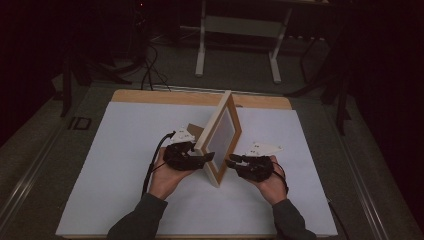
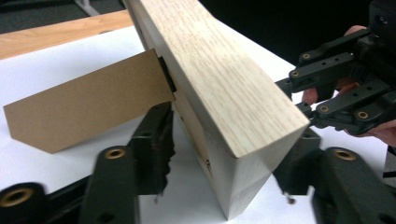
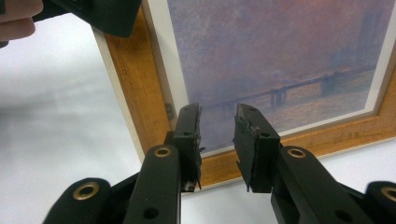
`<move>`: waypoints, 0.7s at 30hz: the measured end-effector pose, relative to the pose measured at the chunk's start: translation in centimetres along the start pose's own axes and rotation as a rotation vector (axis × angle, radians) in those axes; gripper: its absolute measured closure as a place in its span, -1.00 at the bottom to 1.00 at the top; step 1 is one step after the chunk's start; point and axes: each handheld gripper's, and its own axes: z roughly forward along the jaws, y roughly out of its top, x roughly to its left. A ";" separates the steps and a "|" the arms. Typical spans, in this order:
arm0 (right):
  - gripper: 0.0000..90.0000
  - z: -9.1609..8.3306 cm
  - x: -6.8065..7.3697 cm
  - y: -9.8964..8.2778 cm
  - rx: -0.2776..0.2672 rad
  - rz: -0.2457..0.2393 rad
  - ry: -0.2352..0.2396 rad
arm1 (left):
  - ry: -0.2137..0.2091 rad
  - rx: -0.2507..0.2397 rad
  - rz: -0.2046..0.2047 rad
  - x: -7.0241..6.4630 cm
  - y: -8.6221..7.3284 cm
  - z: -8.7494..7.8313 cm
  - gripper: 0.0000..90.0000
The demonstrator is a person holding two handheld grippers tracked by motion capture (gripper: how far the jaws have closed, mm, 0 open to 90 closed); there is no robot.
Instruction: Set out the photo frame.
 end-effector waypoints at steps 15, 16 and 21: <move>0.57 -0.1 -0.1 0.0 -0.003 0.003 -0.001 | -0.003 -0.004 -0.035 -0.4 0.1 -0.1 0.32; 0.57 -0.2 -0.1 0.0 -0.002 0.002 -0.002 | 0.000 -0.004 -0.037 -0.4 0.1 -0.1 0.33; 0.57 -0.4 -0.2 0.1 -0.011 0.004 -0.004 | 0.019 -0.003 -0.050 -0.2 0.1 -0.2 0.37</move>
